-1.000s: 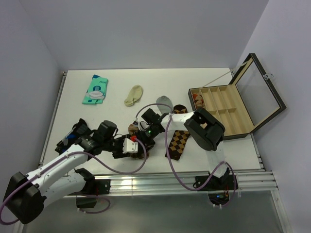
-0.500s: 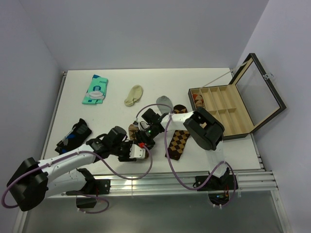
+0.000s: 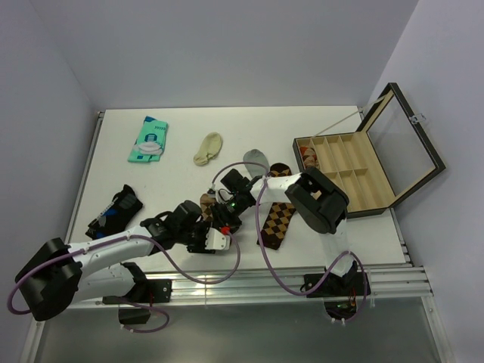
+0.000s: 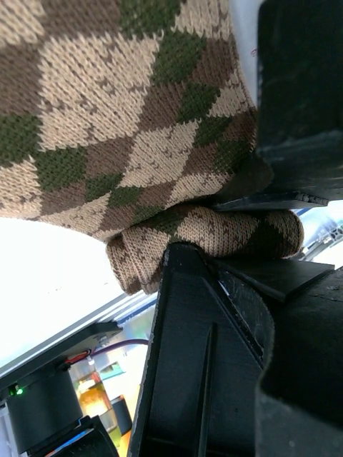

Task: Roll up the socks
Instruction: Roll the sock at the center of the board.

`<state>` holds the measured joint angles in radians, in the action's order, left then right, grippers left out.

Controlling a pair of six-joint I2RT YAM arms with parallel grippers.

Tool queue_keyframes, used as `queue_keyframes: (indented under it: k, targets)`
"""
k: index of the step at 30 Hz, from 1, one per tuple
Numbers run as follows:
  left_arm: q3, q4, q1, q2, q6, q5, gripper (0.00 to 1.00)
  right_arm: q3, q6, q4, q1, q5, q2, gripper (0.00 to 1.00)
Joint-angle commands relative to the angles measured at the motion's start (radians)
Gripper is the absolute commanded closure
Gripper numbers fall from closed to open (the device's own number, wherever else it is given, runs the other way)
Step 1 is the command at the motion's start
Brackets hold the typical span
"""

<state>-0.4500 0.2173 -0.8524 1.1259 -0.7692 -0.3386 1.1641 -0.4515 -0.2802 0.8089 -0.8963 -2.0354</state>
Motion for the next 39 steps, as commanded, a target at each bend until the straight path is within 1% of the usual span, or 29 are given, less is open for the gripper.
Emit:
queue_keyframes:
  k: [1, 8, 9, 10, 11, 12, 13, 15, 16, 18, 19, 21, 22, 23, 25, 26, 27, 29, 30, 31, 32, 34, 35, 37, 38, 39]
  targets:
    - [0.014, -0.015, -0.023, 0.026, 0.008, -0.010, 0.48, 0.000, -0.007, 0.016, -0.007, -0.003, -0.016, 0.74]
    - [-0.007, -0.013, -0.030, 0.091, 0.038, -0.007, 0.51, -0.030, -0.039, 0.065, -0.010, -0.006, 0.014, 0.71]
    - [-0.010, -0.010, -0.030, 0.097, 0.041, -0.008, 0.52, -0.035, -0.049, 0.079, -0.010, -0.006, 0.018, 0.69]
    - [-0.012, -0.015, -0.030, 0.107, 0.047, -0.008, 0.53, -0.038, -0.055, 0.081, -0.010, -0.003, 0.023, 0.67]
    - [-0.015, -0.013, -0.031, 0.113, 0.048, -0.008, 0.55, -0.043, -0.062, 0.088, -0.011, -0.001, 0.026, 0.66]
    - [-0.016, -0.013, -0.031, 0.120, 0.051, -0.007, 0.58, -0.044, -0.064, 0.093, -0.011, -0.001, 0.026, 0.65]
    - [-0.021, -0.013, -0.031, 0.132, 0.057, -0.005, 0.66, -0.044, -0.064, 0.096, -0.013, 0.000, 0.032, 0.63]
    - [-0.029, -0.003, -0.031, 0.144, 0.059, -0.010, 0.76, -0.055, -0.067, 0.101, -0.011, 0.008, 0.044, 0.59]
    - [-0.035, 0.001, -0.031, 0.153, 0.061, -0.016, 0.86, -0.060, -0.070, 0.107, -0.011, 0.022, 0.050, 0.55]
    - [-0.036, 0.014, -0.031, 0.160, 0.059, -0.025, 0.94, -0.082, -0.078, 0.125, -0.011, 0.048, 0.087, 0.52]
    - [-0.038, 0.017, -0.031, 0.160, 0.059, -0.040, 1.00, -0.092, -0.079, 0.133, -0.014, 0.063, 0.104, 0.48]
    - [-0.038, 0.028, -0.031, 0.158, 0.057, -0.051, 1.00, -0.127, -0.084, 0.145, -0.017, 0.134, 0.168, 0.44]
    - [-0.039, 0.033, -0.031, 0.158, 0.057, -0.068, 1.00, -0.145, -0.090, 0.157, -0.020, 0.158, 0.193, 0.39]
    - [-0.039, 0.037, -0.031, 0.158, 0.054, -0.071, 1.00, -0.161, -0.096, 0.176, -0.030, 0.216, 0.219, 0.37]
    - [-0.049, 0.059, -0.031, 0.160, 0.053, -0.092, 1.00, -0.230, -0.124, 0.203, -0.043, 0.272, 0.314, 0.33]
    - [-0.052, 0.069, -0.030, 0.161, 0.053, -0.102, 1.00, -0.251, -0.136, 0.211, -0.059, 0.302, 0.349, 0.32]
    - [-0.055, 0.077, -0.028, 0.161, 0.050, -0.111, 1.00, -0.298, -0.156, 0.222, -0.068, 0.366, 0.412, 0.32]
    - [-0.070, 0.111, -0.019, 0.161, 0.041, -0.144, 1.00, -0.355, -0.199, 0.260, -0.097, 0.408, 0.489, 0.31]
    - [-0.076, 0.120, -0.014, 0.163, 0.038, -0.157, 1.00, -0.412, -0.211, 0.272, -0.108, 0.456, 0.523, 0.31]
    - [-0.091, 0.146, -0.007, 0.167, 0.028, -0.172, 1.00, -0.440, -0.223, 0.276, -0.117, 0.476, 0.602, 0.31]
    - [-0.101, 0.158, 0.012, 0.172, 0.022, -0.186, 1.00, -0.464, -0.234, 0.276, -0.125, 0.503, 0.635, 0.31]
    - [-0.134, 0.191, 0.032, 0.201, 0.002, -0.226, 1.00, -0.520, -0.245, 0.277, -0.135, 0.592, 0.710, 0.30]
    - [-0.147, 0.230, 0.051, 0.215, -0.005, -0.237, 1.00, -0.553, -0.256, 0.277, -0.136, 0.624, 0.786, 0.30]
    - [-0.191, 0.270, 0.073, 0.259, -0.036, -0.280, 1.00, -0.593, -0.260, 0.277, -0.136, 0.683, 0.858, 0.30]
    - [-0.208, 0.321, 0.090, 0.276, -0.048, -0.295, 1.00, -0.607, -0.263, 0.274, -0.136, 0.712, 0.933, 0.30]
    - [-0.223, 0.344, 0.098, 0.311, -0.061, -0.319, 1.00, -0.636, -0.259, 0.276, -0.136, 0.729, 0.967, 0.30]
